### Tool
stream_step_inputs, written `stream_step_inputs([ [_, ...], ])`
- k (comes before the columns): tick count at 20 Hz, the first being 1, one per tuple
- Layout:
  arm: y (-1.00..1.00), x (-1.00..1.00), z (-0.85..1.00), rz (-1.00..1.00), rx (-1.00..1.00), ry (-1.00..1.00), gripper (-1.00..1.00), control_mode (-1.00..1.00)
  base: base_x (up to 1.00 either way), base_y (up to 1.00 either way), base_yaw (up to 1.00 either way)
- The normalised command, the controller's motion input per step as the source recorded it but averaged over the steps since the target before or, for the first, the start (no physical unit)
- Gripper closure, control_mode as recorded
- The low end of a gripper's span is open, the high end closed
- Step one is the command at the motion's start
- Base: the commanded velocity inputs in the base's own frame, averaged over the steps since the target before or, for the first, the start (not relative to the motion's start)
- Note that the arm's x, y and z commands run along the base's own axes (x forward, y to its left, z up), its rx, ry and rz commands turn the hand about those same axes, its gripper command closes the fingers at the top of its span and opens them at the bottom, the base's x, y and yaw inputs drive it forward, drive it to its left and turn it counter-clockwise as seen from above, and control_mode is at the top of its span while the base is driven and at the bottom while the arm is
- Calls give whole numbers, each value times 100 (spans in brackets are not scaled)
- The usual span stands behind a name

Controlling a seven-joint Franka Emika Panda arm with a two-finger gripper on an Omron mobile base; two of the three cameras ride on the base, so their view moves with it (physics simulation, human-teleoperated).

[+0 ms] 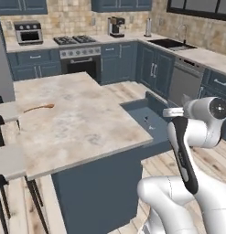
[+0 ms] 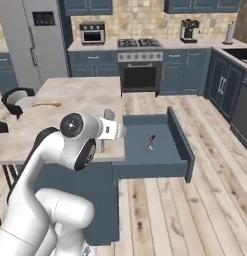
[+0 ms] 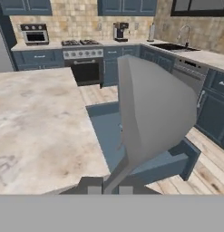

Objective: Pick up the metallic utensils from the counter and place them in the open drawer. Make sure not to pick up any wooden utensils.

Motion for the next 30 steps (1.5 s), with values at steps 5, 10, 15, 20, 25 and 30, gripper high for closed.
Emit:
stream_step_inputs([
  [5, 0, 0, 0, 0, 0, 0, 100, 100, 30, -95, 26],
  [10, 0, 0, 0, 0, 0, 0, 100, 100, 28, -60, 16],
  [15, 0, 0, 0, 0, 0, 0, 100, 100, 42, -46, 11],
  [20, 0, 0, 0, 0, 0, 0, 100, 100, 54, -19, 10],
  [25, 0, 0, 0, 0, 0, 0, 100, 100, 26, -46, 13],
  [30, 0, 0, 0, 0, 0, 0, 100, 100, 39, -44, 16],
])
